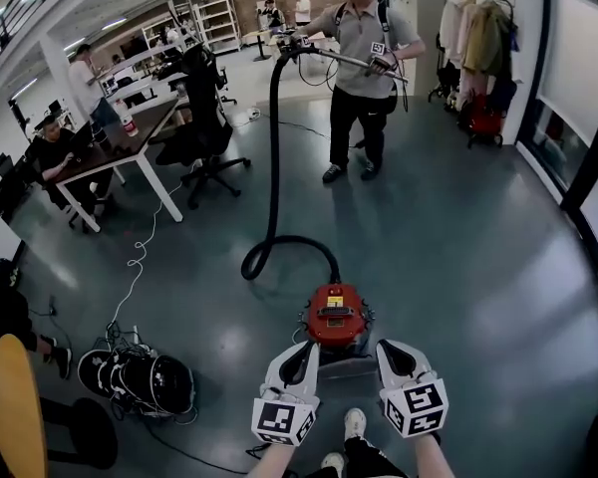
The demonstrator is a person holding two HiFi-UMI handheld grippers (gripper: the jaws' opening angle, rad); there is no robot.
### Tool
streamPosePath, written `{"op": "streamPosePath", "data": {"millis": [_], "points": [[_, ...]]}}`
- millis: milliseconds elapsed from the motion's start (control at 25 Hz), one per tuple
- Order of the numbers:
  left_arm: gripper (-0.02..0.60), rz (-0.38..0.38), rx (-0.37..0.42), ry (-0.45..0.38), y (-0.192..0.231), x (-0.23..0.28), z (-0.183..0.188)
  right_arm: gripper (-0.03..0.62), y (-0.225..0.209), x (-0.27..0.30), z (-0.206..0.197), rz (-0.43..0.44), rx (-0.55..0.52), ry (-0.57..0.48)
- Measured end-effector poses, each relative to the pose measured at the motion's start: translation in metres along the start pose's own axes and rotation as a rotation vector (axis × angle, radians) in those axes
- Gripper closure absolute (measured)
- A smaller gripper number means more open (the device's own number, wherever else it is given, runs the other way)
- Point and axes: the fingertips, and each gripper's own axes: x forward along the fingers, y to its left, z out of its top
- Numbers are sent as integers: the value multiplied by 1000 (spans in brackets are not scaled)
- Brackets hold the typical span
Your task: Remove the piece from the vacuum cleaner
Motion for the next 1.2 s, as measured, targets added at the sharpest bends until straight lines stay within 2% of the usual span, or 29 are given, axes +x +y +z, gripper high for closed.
{"op": "streamPosePath", "data": {"millis": [280,520,680,760,880,960,1080,1160,1200], "points": [[581,14,26,50,10,53,-15,568,-39,43,-7,40,9,38],[581,-10,36,154,27,81,-55,549,-47,66,-28,61,-12,103],[581,-69,79,243,30,111,-75,542,-60,78,-28,61,-33,137],[580,-141,109,323,30,126,-96,542,-62,87,-32,66,-39,159],[572,-265,189,480,22,131,-157,522,-56,90,-73,92,-78,219],[572,-322,273,586,25,142,-218,505,-60,101,-122,108,-142,273],[572,-409,340,759,38,167,-320,457,-64,127,-208,178,-267,379],[497,-456,402,858,52,184,-376,380,-59,144,-261,250,-356,447],[495,-475,440,899,57,189,-397,365,-57,147,-285,277,-393,483]]}}
